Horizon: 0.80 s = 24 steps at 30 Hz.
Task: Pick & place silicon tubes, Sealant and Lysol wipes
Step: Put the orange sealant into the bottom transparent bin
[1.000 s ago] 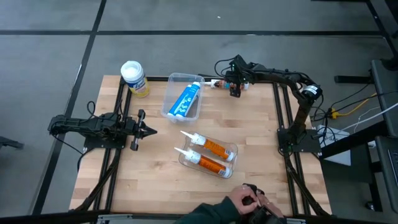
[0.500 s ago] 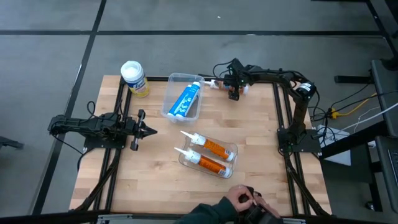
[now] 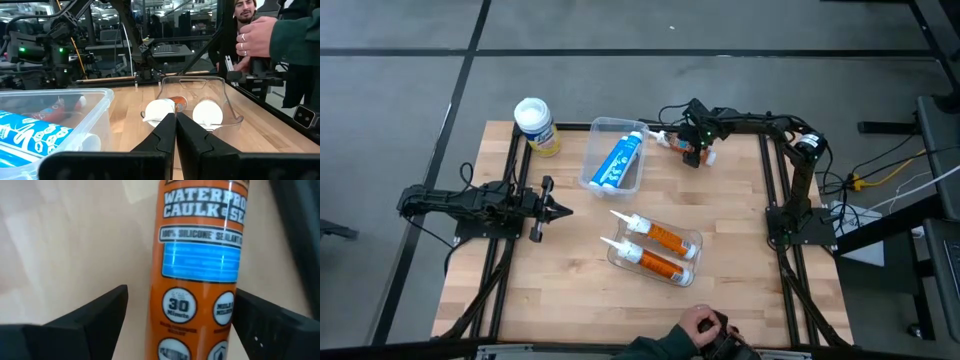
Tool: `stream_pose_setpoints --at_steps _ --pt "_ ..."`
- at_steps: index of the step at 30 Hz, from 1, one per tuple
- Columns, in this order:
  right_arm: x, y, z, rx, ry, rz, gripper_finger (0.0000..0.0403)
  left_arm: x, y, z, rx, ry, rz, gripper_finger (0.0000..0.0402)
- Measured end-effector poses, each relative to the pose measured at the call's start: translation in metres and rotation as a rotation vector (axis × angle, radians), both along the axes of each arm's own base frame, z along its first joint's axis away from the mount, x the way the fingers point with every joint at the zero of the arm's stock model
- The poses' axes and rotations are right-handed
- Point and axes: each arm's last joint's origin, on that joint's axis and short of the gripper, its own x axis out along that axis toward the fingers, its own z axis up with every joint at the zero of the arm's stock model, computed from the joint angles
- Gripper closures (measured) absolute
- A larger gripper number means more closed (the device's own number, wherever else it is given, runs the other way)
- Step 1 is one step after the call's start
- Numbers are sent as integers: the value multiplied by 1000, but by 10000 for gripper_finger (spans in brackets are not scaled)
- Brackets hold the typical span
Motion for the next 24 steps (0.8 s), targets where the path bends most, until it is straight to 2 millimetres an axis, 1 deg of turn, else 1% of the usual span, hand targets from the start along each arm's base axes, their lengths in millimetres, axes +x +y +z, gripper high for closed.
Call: stream_pose_setpoints --at_steps 8,15,24 --pt "9 16 -1 138 -26 -141 73 0 0 0 0 0 0 394" --pt "18 33 -2 187 10 -164 73 0 0 0 0 0 0 391" --pt "28 56 -3 224 56 -140 73 0 0 0 0 0 0 394"
